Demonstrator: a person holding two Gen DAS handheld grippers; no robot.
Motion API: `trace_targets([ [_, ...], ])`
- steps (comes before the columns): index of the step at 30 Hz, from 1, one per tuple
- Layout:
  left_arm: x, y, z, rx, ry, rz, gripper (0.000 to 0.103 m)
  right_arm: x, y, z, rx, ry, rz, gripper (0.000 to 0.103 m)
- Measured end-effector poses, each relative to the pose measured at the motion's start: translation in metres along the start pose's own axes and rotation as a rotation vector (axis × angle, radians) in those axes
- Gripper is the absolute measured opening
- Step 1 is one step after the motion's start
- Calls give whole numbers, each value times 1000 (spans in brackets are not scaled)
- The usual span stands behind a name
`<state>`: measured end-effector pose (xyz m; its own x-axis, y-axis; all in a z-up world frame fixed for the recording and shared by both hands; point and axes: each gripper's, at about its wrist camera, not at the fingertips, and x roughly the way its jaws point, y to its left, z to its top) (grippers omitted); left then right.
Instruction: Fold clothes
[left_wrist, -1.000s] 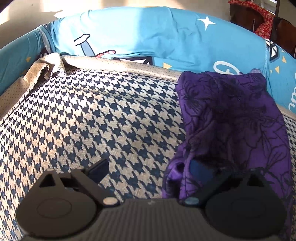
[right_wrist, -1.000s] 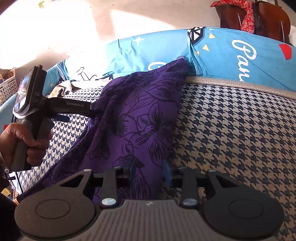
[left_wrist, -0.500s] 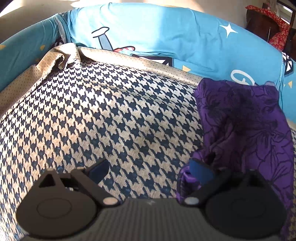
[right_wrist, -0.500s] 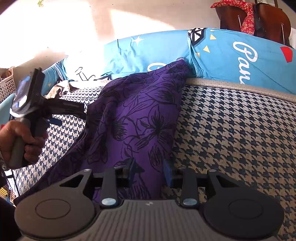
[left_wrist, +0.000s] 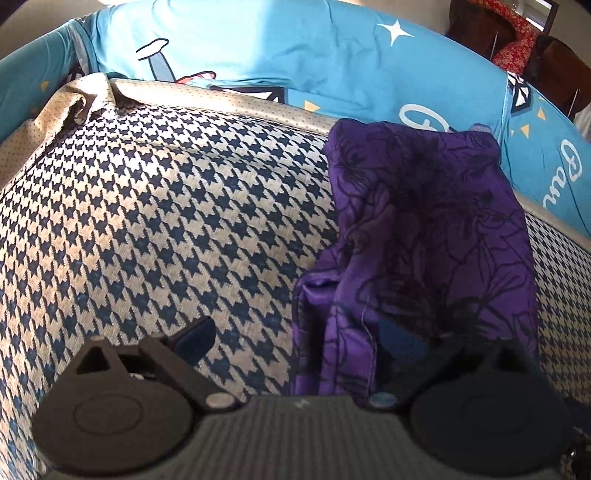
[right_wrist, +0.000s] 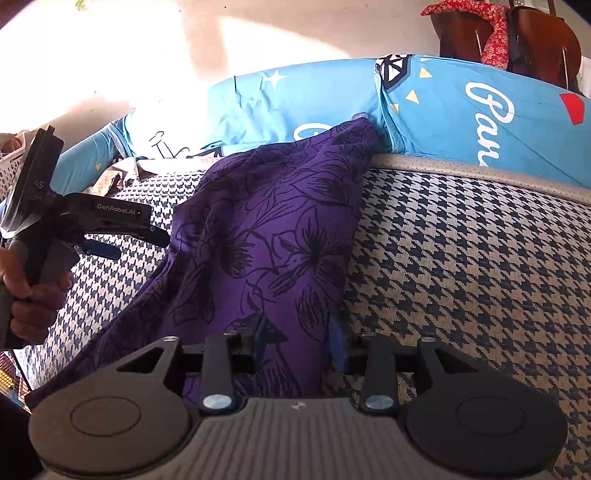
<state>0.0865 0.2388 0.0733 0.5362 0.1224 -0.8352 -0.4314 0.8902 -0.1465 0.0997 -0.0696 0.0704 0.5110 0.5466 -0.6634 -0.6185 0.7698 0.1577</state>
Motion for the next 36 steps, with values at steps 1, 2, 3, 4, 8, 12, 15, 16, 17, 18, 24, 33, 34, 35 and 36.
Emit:
trace_targets([
  [1, 3, -2, -1, 4, 8, -6, 100, 0, 0, 0, -2, 0, 0, 37],
  [2, 7, -3, -2, 8, 20, -17, 100, 0, 1, 0, -4, 0, 0, 37],
  [3, 11, -5, -3, 13, 34, -24, 100, 0, 1, 0, -4, 0, 0, 37],
  [4, 15, -6, -5, 22, 45, -18, 100, 1, 1, 0, -4, 1, -1, 37],
  [8, 25, -5, -11, 69, 59, 78, 101, 1, 1, -1, -3, -1, -3, 37],
  [12, 26, 1, -15, 101, 50, 125, 103, 0, -1, 0, 0, -5, -6, 37],
  [15, 25, 5, -16, 105, 47, 136, 103, -2, -4, 1, 5, -12, -7, 37],
  [16, 25, 7, -15, 96, 50, 140, 103, -2, -5, 2, 7, -13, -10, 37],
  [17, 25, 8, -15, 87, 54, 143, 103, -1, -7, 3, 9, -15, -14, 37],
  [18, 25, 9, -15, 78, 58, 147, 103, -1, -9, 4, 11, -16, -17, 37],
  [24, 22, 3, -14, 58, 69, 203, 103, 4, -25, 12, 85, -20, -1, 37],
  [33, 8, -12, -9, 30, 45, 248, 103, 20, -41, 27, 152, -24, 8, 37],
  [34, 4, -14, -8, 32, 24, 246, 103, 22, -43, 28, 166, -26, 11, 38],
  [35, 0, -17, -7, 34, 3, 247, 103, 23, -44, 30, 177, -29, 16, 38],
  [36, -3, -20, -5, 34, -16, 249, 103, 25, -46, 31, 188, -32, 20, 38],
])
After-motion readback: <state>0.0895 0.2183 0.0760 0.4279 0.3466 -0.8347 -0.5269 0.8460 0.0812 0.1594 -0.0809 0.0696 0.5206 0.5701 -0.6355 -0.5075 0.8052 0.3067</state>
